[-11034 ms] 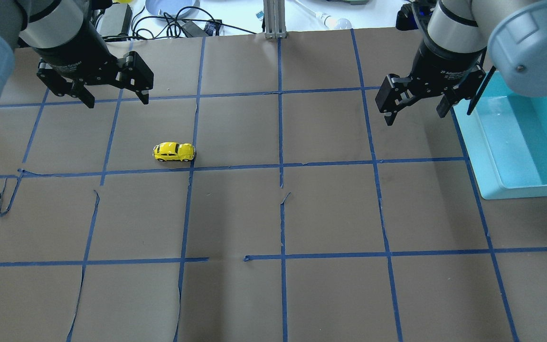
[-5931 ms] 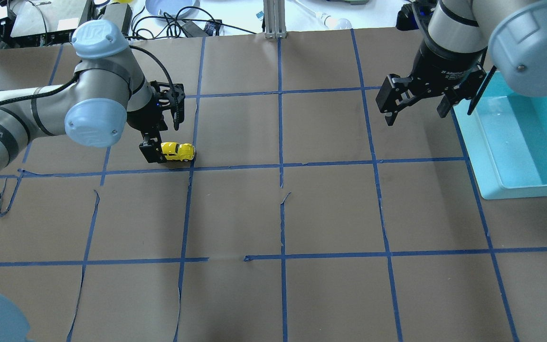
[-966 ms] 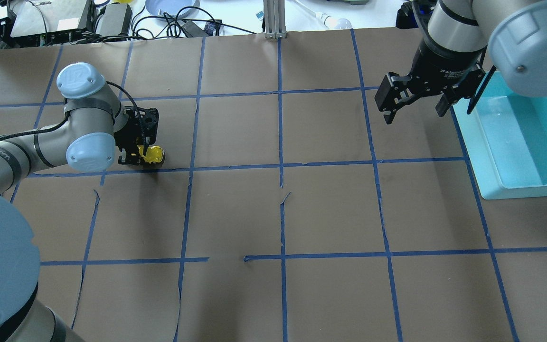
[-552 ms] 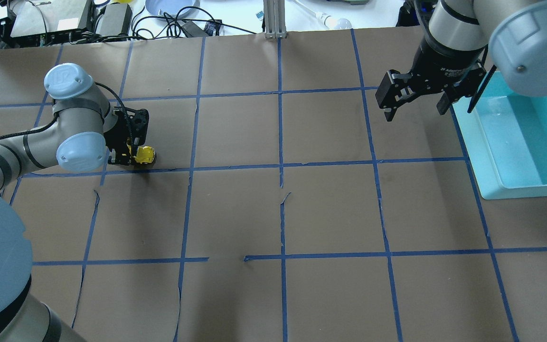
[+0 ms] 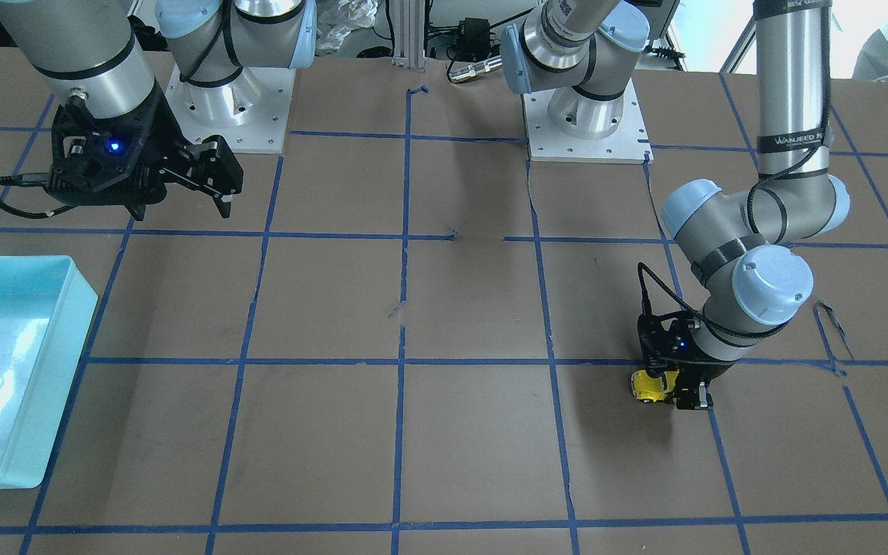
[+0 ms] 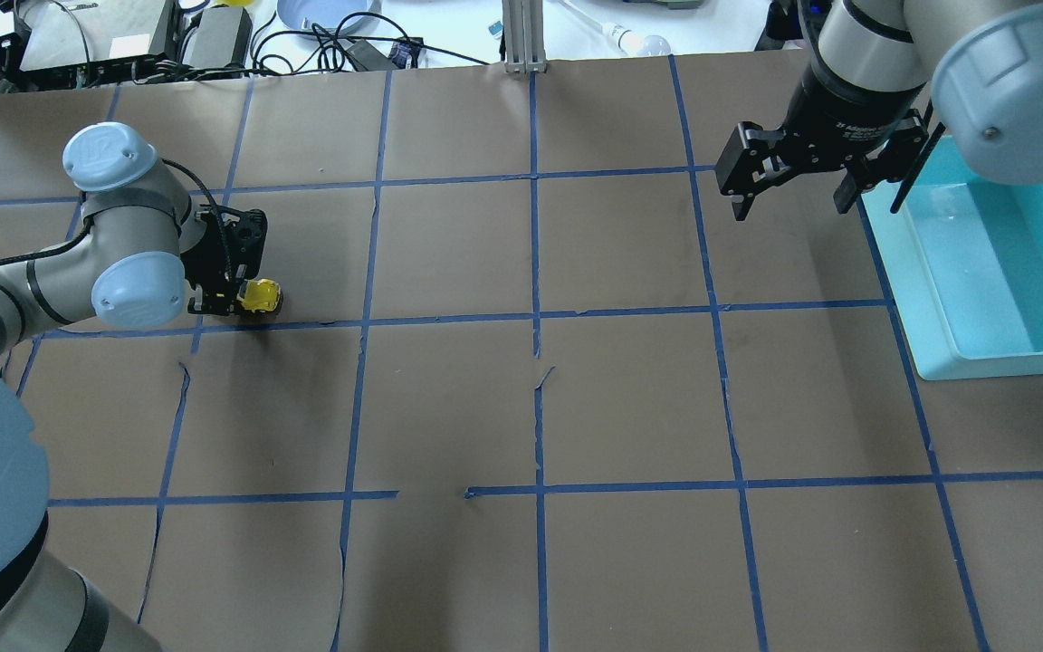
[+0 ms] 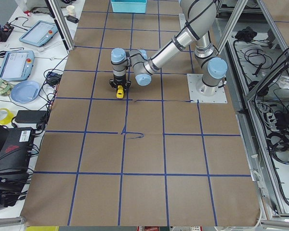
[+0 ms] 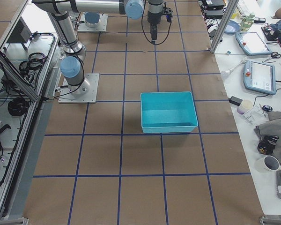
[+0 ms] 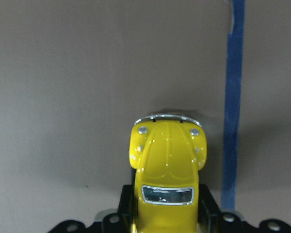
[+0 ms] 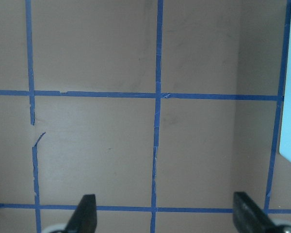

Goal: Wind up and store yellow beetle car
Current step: 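Drag the car backward along the table toward the robot with the left gripper, then open the left gripper and lift it off the car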

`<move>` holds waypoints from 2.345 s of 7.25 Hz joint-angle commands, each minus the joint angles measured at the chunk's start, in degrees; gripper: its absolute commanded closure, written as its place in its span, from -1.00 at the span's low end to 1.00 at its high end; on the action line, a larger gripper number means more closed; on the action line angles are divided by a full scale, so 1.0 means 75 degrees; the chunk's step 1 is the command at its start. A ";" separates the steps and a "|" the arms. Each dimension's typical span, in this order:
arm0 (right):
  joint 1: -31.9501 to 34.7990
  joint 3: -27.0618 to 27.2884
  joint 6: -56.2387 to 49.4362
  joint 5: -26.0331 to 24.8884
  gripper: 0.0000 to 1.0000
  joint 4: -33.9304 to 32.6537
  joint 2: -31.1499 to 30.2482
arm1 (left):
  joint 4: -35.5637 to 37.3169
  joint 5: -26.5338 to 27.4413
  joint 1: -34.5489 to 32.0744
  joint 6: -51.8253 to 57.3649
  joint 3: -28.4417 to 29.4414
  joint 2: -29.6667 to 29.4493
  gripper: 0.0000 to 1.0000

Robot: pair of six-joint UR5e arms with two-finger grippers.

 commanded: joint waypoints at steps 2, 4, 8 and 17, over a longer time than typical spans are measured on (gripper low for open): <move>0.0006 0.0000 0.0020 -0.0012 -1.00 0.0002 0.0000 | 0.0013 -0.0030 0.0174 0.0188 0.0015 0.0000 0.50; 0.0017 0.0000 -0.0004 -0.0012 -1.00 0.0014 0.0000 | 0.0013 -0.0018 0.0314 0.0340 0.0003 0.0000 0.49; 0.0006 0.0000 -0.0039 -0.0012 -1.00 0.0025 0.0000 | -0.0010 -0.0042 0.0326 0.0282 0.0050 0.0035 -1.00; 0.0017 0.0012 -0.0039 -0.0012 -1.00 0.0037 -0.0011 | -0.0268 -0.0136 -0.0900 -0.1622 0.0050 0.0304 -0.92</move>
